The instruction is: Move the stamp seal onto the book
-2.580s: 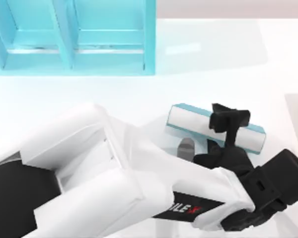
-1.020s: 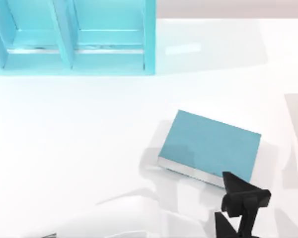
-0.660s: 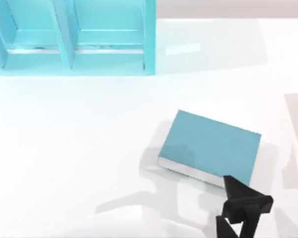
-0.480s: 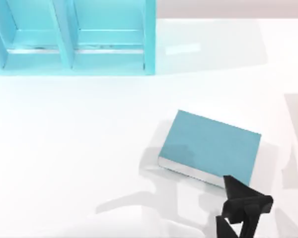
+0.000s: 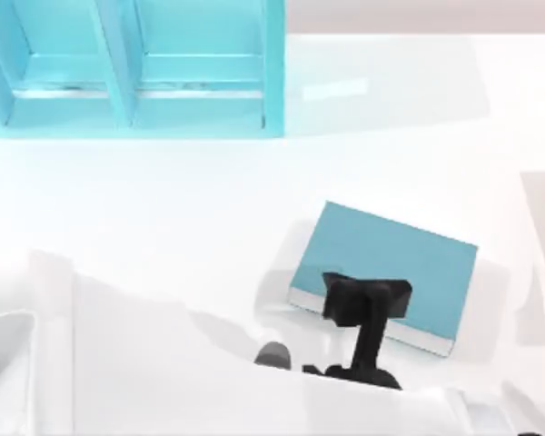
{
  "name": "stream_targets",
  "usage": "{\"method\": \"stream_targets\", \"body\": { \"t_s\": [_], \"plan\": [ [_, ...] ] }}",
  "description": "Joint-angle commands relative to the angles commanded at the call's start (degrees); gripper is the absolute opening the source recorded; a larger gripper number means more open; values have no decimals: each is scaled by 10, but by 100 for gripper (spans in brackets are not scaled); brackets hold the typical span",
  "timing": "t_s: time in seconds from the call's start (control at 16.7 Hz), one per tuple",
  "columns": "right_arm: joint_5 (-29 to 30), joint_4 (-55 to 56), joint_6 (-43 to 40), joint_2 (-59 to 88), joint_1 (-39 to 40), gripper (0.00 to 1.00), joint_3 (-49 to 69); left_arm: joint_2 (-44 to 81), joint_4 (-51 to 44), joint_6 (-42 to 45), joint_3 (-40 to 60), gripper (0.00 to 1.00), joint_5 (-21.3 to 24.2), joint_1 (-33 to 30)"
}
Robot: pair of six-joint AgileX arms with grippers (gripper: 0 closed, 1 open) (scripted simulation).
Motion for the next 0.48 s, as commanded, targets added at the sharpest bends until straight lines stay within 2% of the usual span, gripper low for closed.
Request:
{"method": "stream_targets", "body": {
  "t_s": [0.24, 0.48],
  "plan": [
    [0, 0, 0, 0, 0, 100, 0, -175, 70, 247, -144, 100, 108, 110],
    [0, 0, 0, 0, 0, 100, 0, -403, 177, 575, -296, 100, 221, 253]
  ]
}}
